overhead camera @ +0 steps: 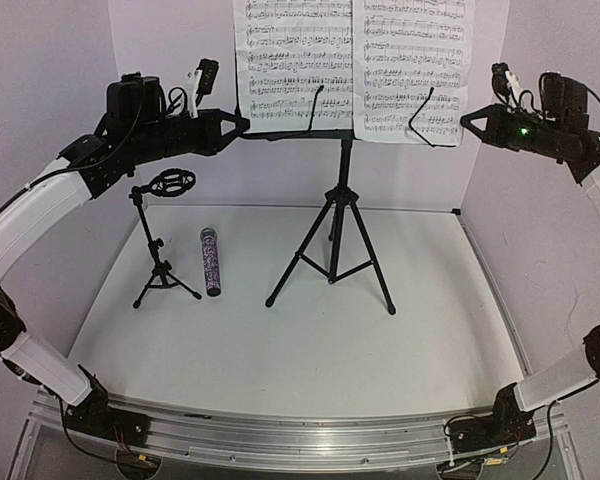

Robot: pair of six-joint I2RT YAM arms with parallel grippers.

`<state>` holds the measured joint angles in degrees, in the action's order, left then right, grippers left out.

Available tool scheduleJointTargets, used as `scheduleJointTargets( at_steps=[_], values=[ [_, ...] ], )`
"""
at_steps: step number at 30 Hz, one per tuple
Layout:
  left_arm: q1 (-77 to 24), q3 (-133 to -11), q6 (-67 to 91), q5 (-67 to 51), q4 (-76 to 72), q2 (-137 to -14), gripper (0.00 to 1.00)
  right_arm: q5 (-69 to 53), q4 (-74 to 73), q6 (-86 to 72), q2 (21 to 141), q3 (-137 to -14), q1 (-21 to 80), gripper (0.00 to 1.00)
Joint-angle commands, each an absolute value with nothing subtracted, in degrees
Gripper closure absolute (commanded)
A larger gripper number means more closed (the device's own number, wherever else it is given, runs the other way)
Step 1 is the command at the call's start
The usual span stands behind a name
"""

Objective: Set up the instrument practice props

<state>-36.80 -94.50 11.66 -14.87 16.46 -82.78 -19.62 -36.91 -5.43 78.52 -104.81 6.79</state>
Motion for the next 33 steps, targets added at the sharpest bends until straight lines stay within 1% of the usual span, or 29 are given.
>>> scheduleJointTargets(
  at_steps=[1, 9, 18, 19, 20, 22, 23, 24, 26, 29, 30, 31, 32, 33],
  values=[
    [-36.51, -98.64, 7.65, -14.50, 17.65, -83.35, 1.00, -19.02, -34.81, -5.79, 77.04, -104.92, 6.59, 1.00],
    [-35.29, -100.95, 5.64, -16.53, 22.63, -84.32, 1.00, -17.51, -29.88, -6.79, 75.49, -101.48, 6.59, 1.00],
    [-34.53, -102.20, 4.13, -17.92, 24.61, -85.23, 1.00, -18.37, -29.35, -7.05, 75.57, -101.22, 6.56, 1.00],
    [-34.48, -102.21, 4.13, -18.06, 24.68, -85.29, 1.00, -18.39, -29.39, -6.88, 75.47, -101.31, 6.58, 0.96],
    [-34.46, -102.18, 4.13, -18.15, 24.70, -85.34, 1.00, -18.45, -29.44, -6.67, 75.35, -101.31, 6.59, 0.90],
    [-34.45, -102.04, 4.11, -18.25, 24.47, -85.35, 1.00, -18.69, -29.45, -6.14, 75.08, -101.32, 6.59, 0.74],
    [-34.45, -102.01, 3.87, -18.35, 24.40, -85.42, 1.00, -18.65, -29.49, -5.81, 74.93, -101.38, 6.55, 0.62],
    [-34.45, -102.13, 3.63, -18.48, 24.31, -85.43, 1.00, -18.28, -29.52, -5.43, 74.69, -101.49, 6.53, 0.55],
    [-34.45, -102.25, 3.04, -18.85, 24.15, -85.43, 1.00, -16.99, -29.60, -3.87, 73.92, -101.77, 6.52, 0.48],
    [-34.46, -102.86, 1.96, -19.49, 24.37, -85.54, 1.00, -15.00, -29.62, -0.91, 73.53, -104.45, 6.53, 0.40],
    [-34.46, -103.16, 1.51, -19.59, 24.73, -85.66, 1.00, -15.39, -29.57, 0.39, 73.96, -106.25, 6.57, 0.38],
    [-34.46, -103.48, 0.87, -19.75, 25.18, -85.83, 1.00, -16.46, -29.53, 1.93, 74.54, -109.08, 6.57, 0.33],
    [-34.49, -103.93, 0.38, -20.01, 25.60, -85.97, 1.00, -17.29, -29.53, 2.59, 75.51, -111.26, 6.58, 0.30],
    [-34.47, -104.32, -0.42, -20.25, 26.04, -86.17, 1.00, -18.21, -29.49, 3.32, 76.41, -113.99, 6.58, 0.25]
  ],
)
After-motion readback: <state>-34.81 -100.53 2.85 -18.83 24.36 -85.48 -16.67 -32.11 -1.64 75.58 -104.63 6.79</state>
